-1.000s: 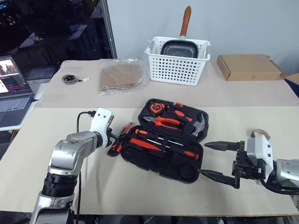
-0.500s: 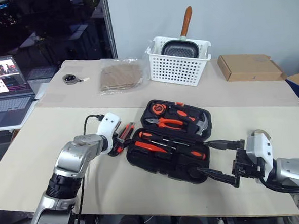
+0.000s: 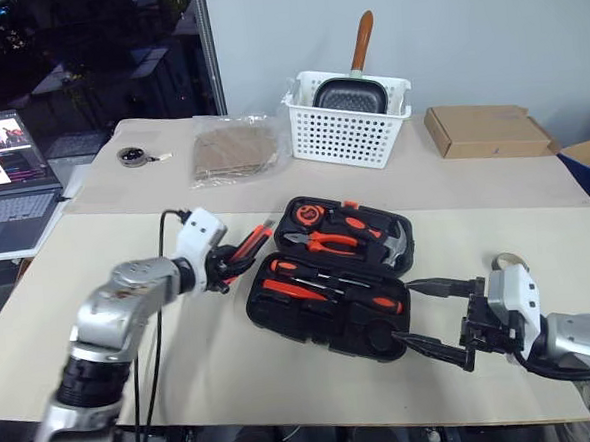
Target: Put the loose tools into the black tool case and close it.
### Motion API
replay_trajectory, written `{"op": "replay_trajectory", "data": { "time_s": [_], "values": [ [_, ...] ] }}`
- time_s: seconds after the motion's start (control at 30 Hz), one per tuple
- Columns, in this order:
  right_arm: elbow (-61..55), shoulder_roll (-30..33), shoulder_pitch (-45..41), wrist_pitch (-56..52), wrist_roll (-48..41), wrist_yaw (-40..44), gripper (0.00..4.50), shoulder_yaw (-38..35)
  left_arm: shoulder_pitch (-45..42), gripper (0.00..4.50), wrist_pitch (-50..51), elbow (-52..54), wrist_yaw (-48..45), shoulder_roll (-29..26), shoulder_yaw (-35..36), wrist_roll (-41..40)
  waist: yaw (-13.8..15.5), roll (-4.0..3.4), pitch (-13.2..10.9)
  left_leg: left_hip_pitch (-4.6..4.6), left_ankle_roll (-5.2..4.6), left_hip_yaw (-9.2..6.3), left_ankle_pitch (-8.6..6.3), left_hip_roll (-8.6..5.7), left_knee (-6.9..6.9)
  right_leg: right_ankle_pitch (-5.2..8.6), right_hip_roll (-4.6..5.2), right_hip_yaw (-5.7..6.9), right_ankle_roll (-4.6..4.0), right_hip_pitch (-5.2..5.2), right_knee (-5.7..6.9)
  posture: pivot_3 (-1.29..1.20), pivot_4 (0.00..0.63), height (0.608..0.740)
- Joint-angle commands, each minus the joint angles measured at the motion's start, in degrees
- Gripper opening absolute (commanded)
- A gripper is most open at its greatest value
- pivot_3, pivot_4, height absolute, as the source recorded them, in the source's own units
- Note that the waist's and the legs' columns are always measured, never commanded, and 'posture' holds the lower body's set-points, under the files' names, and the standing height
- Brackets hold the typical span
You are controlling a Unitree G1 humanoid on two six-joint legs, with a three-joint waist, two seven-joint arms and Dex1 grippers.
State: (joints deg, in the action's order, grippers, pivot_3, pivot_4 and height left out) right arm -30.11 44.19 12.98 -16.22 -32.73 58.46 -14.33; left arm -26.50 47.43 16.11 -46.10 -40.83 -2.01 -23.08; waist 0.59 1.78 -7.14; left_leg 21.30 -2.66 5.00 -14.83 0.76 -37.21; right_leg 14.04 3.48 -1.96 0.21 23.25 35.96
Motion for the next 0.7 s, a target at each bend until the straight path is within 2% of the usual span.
{"op": "replay_trajectory", "data": {
  "time_s": [0.03,0.13,0.3,0.47,0.7],
  "values": [
    [0.4,0.8,1.4,2.2,-0.5,1.7,4.50,-3.6,-4.1,1.60,-8.8,3.4,-17.2,-4.5,-5.9,-2.4,0.1,-0.01,0.0,0.00,0.00,0.01,0.00,0.00,0.00,0.00,-0.01,0.00,0.00,-0.01,-0.03,0.00,0.150,0.740],
    [2.1,1.7,3.4,3.2,-0.6,3.9,4.50,-6.7,-7.9,1.60,-17.4,-1.3,-26.4,-3.9,-15.3,2.6,0.5,-0.10,0.0,0.00,-0.01,0.00,0.00,-0.07,-0.01,0.01,-0.08,0.11,0.02,-0.10,-0.13,0.00,0.150,0.740],
    [2.5,2.7,6.3,3.7,-1.9,6.7,4.50,-11.5,-12.9,1.60,-30.9,-14.4,-30.8,2.3,-24.1,11.2,0.2,-0.13,0.0,0.04,-0.14,0.16,-0.05,-0.20,-0.10,0.06,-0.33,0.12,0.17,-0.09,-0.12,0.00,0.150,0.740],
    [2.3,2.9,9.6,6.0,-1.4,9.7,4.50,-16.2,-14.6,1.60,-39.2,-21.7,-34.6,5.0,-27.4,15.8,-0.2,-0.10,0.0,0.12,-0.24,0.12,-0.11,-0.06,-0.21,0.05,-0.54,0.07,0.17,-0.04,-0.08,0.00,0.150,0.740],
    [3.7,3.9,10.5,6.6,-1.6,12.4,4.50,-18.3,-14.0,1.60,-47.8,-25.7,-37.3,3.8,-28.7,21.4,-0.3,-0.12,0.0,0.05,-0.26,0.15,-0.12,-0.03,-0.25,0.06,-0.53,0.04,0.17,-0.08,-0.03,0.00,0.150,0.740]
  ]
}}
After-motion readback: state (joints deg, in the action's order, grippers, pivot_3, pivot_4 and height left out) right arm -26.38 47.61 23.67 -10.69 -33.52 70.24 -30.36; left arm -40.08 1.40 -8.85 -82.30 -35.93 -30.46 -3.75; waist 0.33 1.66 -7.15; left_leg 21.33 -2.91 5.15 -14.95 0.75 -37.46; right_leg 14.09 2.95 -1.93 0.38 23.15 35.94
